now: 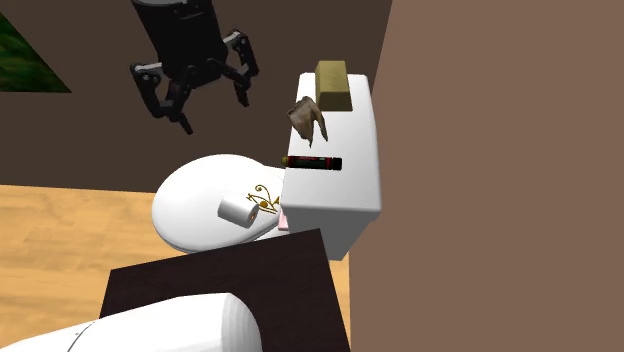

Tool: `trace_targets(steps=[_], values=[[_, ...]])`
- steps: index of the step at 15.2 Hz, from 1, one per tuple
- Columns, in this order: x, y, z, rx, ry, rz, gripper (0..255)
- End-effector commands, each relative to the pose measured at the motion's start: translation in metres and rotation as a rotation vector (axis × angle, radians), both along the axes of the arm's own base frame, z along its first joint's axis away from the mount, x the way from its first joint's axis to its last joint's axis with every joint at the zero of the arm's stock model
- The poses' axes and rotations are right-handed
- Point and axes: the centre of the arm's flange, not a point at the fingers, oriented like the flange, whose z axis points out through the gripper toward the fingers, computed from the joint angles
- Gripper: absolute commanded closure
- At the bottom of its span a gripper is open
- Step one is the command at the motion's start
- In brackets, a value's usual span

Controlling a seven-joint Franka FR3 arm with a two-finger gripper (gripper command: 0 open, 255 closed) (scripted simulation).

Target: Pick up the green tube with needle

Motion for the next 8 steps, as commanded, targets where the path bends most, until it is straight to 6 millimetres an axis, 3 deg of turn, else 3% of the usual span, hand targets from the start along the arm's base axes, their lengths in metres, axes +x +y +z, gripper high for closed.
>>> trace_targets(steps=[1, 8], values=[[0.002, -0.019, -0.018, 0.008, 0.009, 0.093, 0], [0.027, -0.079, -0.088, 0.036, 0.042, 0.392, 0]])
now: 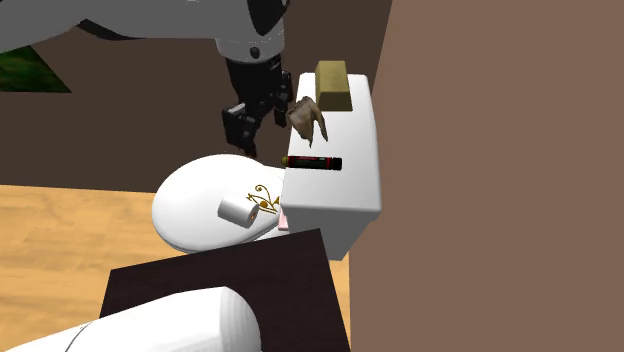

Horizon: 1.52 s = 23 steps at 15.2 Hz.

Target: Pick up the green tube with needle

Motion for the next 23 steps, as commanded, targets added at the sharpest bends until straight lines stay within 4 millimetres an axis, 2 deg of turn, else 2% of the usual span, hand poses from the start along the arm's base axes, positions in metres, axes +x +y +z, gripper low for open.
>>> trace_targets(steps=[1, 9, 17, 19, 20, 23], values=[[0.008, -0.017, -0.019, 0.007, 0.009, 0.092, 0], [0.055, -0.069, -0.102, 0.039, 0.046, 0.434, 0], [0.058, -0.071, -0.147, 0.041, 0.048, 0.45, 0], [0.058, -0.071, -0.147, 0.041, 0.048, 0.45, 0], [0.058, -0.071, -0.147, 0.041, 0.048, 0.45, 255], [0.058, -0.072, -0.148, 0.041, 0.048, 0.45, 255]])
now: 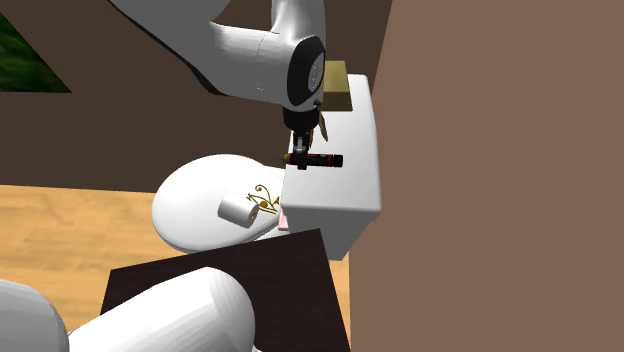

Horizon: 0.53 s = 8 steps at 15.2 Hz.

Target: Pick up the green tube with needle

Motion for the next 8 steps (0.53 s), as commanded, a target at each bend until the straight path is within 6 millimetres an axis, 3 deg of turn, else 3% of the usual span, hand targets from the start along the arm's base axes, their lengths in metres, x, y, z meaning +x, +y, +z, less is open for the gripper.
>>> trace_targets(steps=[1, 6, 8], values=[[-0.002, -0.001, -0.003, 0.008, 0.02, -0.003, 255], [-0.005, 0.003, -0.005, 0.008, 0.02, -0.003, 255], [-0.005, 0.003, 0.006, 0.008, 0.02, -0.003, 255]])
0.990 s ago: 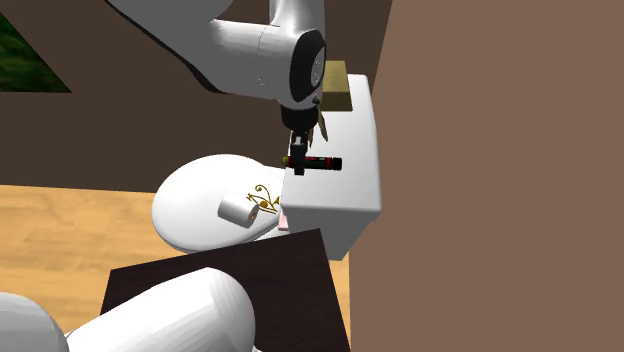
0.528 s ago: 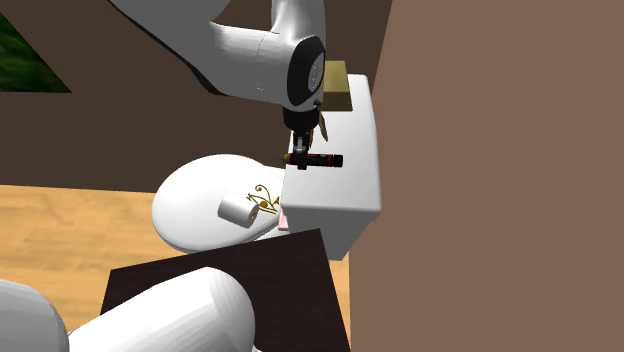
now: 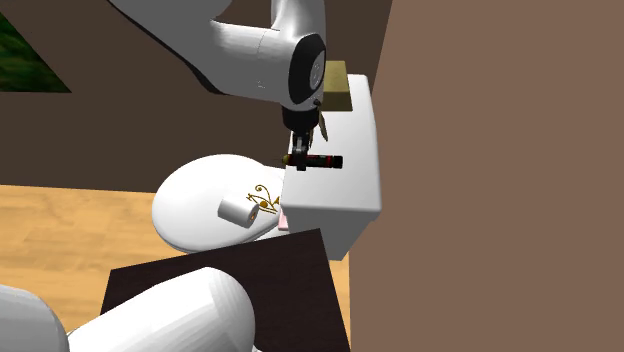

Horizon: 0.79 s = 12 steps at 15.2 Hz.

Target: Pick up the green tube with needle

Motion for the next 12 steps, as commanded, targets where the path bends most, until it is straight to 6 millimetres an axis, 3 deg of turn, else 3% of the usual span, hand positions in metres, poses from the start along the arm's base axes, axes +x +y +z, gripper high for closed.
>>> trace_targets(steps=[1, 12], values=[[-0.002, 0.001, 0.008, 0.001, 0.005, 0.0, 255], [-0.002, 0.001, 0.066, 0.001, 0.005, 0.0, 255]])
